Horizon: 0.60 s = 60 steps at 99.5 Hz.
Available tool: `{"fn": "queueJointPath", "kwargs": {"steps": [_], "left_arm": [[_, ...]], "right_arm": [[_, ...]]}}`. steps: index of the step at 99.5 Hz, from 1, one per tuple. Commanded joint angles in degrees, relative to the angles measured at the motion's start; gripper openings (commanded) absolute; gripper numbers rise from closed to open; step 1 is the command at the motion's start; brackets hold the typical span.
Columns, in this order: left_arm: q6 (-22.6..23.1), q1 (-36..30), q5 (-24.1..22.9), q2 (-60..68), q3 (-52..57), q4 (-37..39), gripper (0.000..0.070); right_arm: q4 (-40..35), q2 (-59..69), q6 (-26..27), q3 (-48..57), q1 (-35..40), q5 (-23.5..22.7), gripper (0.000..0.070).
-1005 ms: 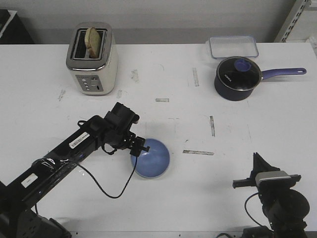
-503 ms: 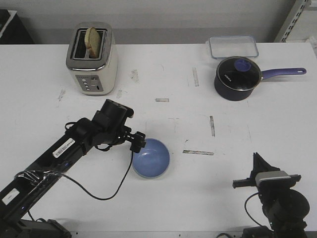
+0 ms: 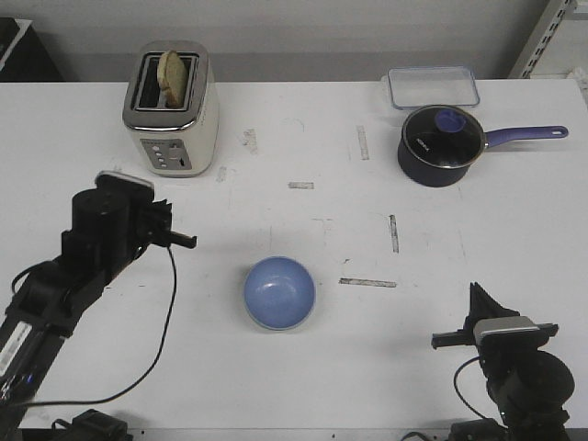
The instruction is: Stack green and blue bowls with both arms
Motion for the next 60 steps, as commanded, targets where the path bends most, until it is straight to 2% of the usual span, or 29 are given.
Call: {"fn": "queueJointPath", "kwargs": {"steps": [1, 9, 20, 45, 60], "left_arm": [[1.46, 1.70, -0.24, -3.69, -4.81, 2.36, 0.0001], [0.00, 4.57, 0.00, -10.21, -12.07, 6.16, 0.0001], [0.31, 8.35, 2.01, -19.71, -21.55, 10.19, 0.0001], [4.72, 18.03, 12.74, -34.12, -35.12, 12.46, 0.0001], [2.95, 21.79, 12.35, -36.06, -38.23, 12.41, 0.0001]], "right_arm": [[0.50, 0.22, 0.37, 0.24, 0.04, -0.02, 0.0000], [0.52, 0.22, 0.37, 0.24, 0.04, -0.04, 0.0000], [0.50, 0.22, 0.37, 0.24, 0.04, -0.02, 0.0000], [0.52, 0.22, 0.39, 0.24, 0.04, -0.07, 0.0000], [0.55, 0.22, 0.37, 0.24, 0.04, -0.04, 0.0000]]}}
